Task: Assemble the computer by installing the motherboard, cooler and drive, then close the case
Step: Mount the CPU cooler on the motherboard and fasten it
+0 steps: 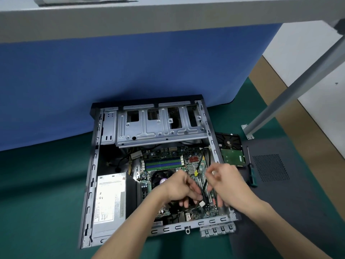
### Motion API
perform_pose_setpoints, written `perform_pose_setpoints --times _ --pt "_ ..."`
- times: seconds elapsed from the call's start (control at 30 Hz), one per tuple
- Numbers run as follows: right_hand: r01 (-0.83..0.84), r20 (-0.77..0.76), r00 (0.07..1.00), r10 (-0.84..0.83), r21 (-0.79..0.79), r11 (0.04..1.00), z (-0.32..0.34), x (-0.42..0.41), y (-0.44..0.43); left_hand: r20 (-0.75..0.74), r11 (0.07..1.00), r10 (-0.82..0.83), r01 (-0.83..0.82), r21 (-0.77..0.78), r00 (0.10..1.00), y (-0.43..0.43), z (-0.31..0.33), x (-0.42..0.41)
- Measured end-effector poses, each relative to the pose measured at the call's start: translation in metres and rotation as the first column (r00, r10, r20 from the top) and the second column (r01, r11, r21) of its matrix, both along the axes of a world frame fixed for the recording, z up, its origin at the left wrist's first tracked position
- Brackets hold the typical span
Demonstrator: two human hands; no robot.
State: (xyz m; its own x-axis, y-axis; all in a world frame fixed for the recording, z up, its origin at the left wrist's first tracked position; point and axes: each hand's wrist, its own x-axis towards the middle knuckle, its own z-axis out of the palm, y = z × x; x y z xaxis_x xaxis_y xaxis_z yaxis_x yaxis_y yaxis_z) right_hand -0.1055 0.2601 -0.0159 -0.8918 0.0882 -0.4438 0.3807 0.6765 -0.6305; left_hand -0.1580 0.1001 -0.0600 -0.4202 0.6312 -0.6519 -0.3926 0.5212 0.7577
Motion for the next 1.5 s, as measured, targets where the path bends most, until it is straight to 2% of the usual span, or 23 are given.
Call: perform_pose_setpoints --times 0.07,0.17,0.27,0.4,0.6,0.7,0.8,0.97,1.03,1.07,1.13,1.2,1.37,1.5 --pt "-0.070 0.150 0.986 0.066 0.017 0.997 0.001 0.004 -0.003 0.027 0.998 0.026 -0.027 0.055 0.999 -0.002 0.005 0.000" --pt "-0.068 0.193 0.980 0.058 0.046 0.997 -0.004 0.007 -0.015 0.050 0.991 0.070 -0.075 0.110 0.996 -0.004 0.011 0.002" --pt "0.053 0.103 0.993 -0.062 0.081 0.995 -0.007 0.006 -0.026 0.068 0.983 0.118 -0.126 0.133 0.991 -0.006 0.015 0.003" --pt "0.203 0.019 0.979 -0.203 -0.007 0.979 -0.005 0.000 -0.029 0.052 0.979 0.133 -0.140 0.151 0.990 -0.015 0.021 0.003" --pt "0.130 -0.173 0.977 -0.121 0.043 0.991 -0.001 -0.012 -0.035 -0.006 0.997 0.050 -0.049 0.054 0.999 -0.018 0.033 0.003" --pt "0.104 -0.305 0.949 -0.085 0.047 0.993 0.003 -0.023 -0.031 0.061 0.995 0.021 -0.028 0.101 0.998 -0.014 0.034 0.004" --pt "0.083 -0.341 0.936 -0.089 -0.031 0.996 0.003 -0.031 -0.026 0.032 0.988 0.069 -0.073 0.134 0.997 -0.008 0.032 0.004" --pt "0.005 -0.273 0.960 -0.053 -0.173 0.985 0.002 -0.036 -0.010 -0.162 0.990 0.139 -0.132 0.053 0.977 0.004 0.020 0.001" --pt "0.070 -0.298 0.945 -0.135 -0.218 0.973 0.000 -0.035 -0.001 -0.218 0.987 0.150 -0.157 -0.016 0.964 0.010 0.012 0.000" --pt "0.136 -0.351 0.917 -0.191 -0.175 0.975 -0.002 -0.035 0.005 -0.232 0.985 0.151 -0.167 -0.051 0.961 0.012 0.008 0.001" --pt "0.281 -0.469 0.850 -0.239 0.020 0.959 -0.007 -0.034 0.020 -0.184 0.977 0.182 -0.199 -0.078 0.966 0.019 0.000 0.005" --pt "0.353 -0.482 0.836 -0.260 0.111 0.929 -0.014 -0.030 0.030 -0.070 0.965 0.242 -0.248 -0.084 0.968 0.029 -0.005 0.012" --pt "0.347 -0.395 0.874 -0.281 0.105 0.932 -0.036 -0.020 0.033 0.030 0.929 0.313 -0.299 -0.216 0.949 0.054 -0.019 0.023" --pt "0.355 -0.395 0.866 -0.306 0.056 0.933 -0.043 -0.017 0.032 -0.063 0.892 0.303 -0.307 -0.333 0.951 0.065 -0.032 0.026"
